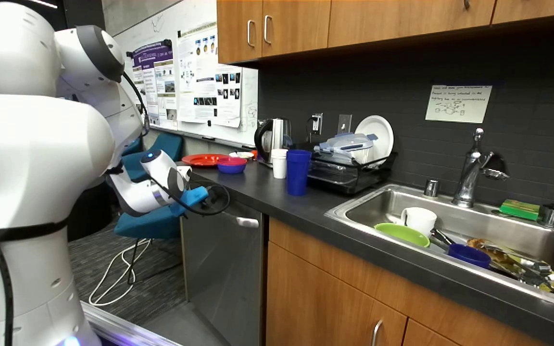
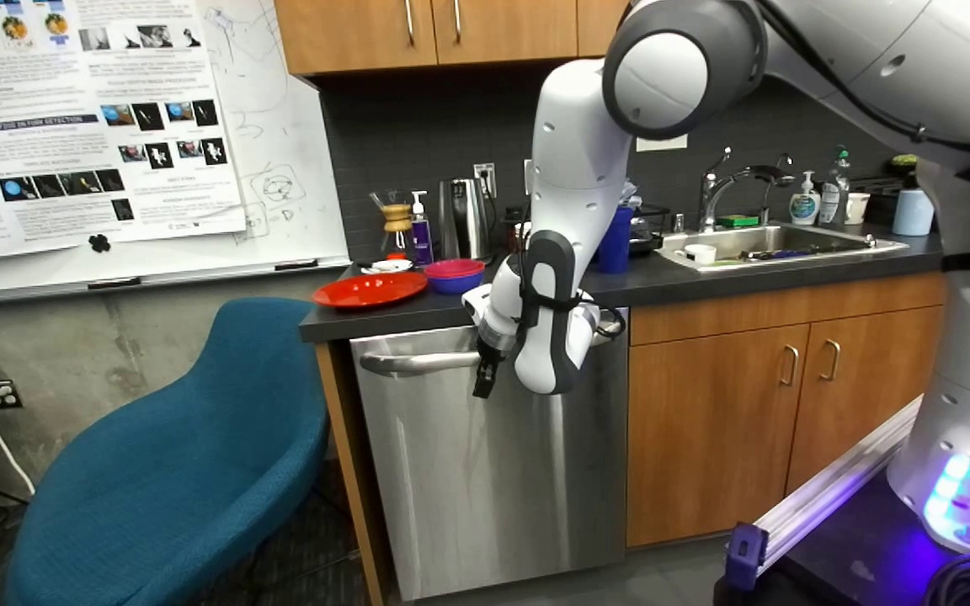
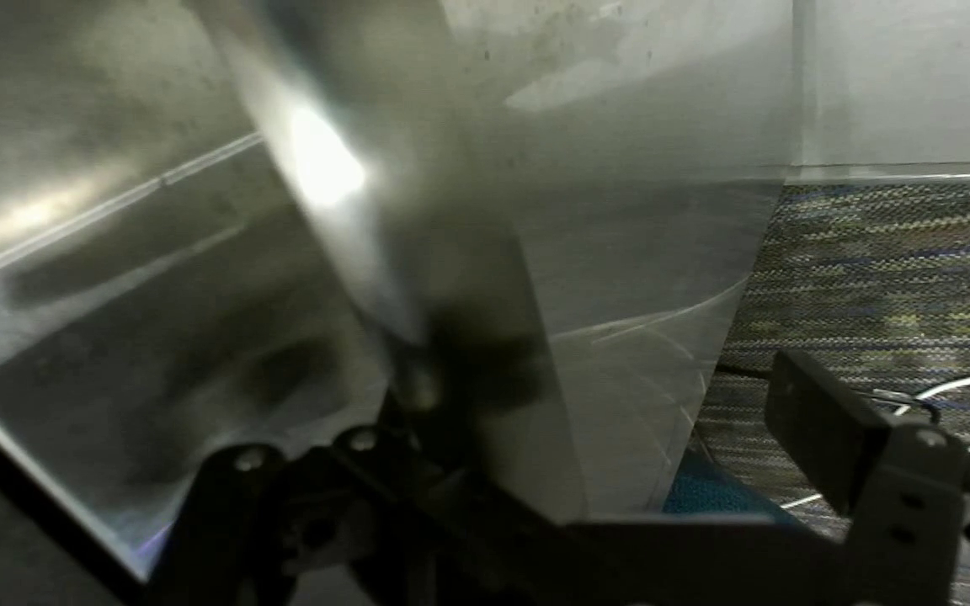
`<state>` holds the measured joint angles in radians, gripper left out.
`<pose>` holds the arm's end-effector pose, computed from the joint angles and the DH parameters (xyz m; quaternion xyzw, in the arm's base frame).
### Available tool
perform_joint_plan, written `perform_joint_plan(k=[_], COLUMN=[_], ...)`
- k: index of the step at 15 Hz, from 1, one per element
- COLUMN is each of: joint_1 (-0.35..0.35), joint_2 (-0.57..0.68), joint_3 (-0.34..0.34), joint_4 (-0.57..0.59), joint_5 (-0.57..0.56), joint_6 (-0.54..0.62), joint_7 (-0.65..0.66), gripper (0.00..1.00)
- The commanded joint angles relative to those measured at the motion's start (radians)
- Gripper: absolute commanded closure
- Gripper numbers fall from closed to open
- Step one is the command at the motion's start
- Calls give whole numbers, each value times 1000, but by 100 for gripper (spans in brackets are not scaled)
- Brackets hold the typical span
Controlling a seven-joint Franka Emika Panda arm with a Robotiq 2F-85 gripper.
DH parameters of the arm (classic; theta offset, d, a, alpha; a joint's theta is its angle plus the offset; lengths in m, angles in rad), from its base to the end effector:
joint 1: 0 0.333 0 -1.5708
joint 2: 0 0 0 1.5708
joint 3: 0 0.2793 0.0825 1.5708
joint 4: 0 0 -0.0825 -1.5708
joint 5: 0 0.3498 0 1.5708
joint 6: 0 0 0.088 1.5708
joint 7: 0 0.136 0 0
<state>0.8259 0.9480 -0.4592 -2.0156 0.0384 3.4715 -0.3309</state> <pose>0.5476 0.2089 0.0737 0.8418 0.4293 0.2927 0.1464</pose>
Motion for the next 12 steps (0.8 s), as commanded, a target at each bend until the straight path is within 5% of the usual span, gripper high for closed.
perform_joint_plan(k=[1,12], joint_1=[-2,-46], joint_2=[-1,21], joint_3=[-1,43], joint_4=[-1,-29], joint_5=[-10,-11], joint_6=[0,-15], joint_7=[6,33], gripper=[0,0])
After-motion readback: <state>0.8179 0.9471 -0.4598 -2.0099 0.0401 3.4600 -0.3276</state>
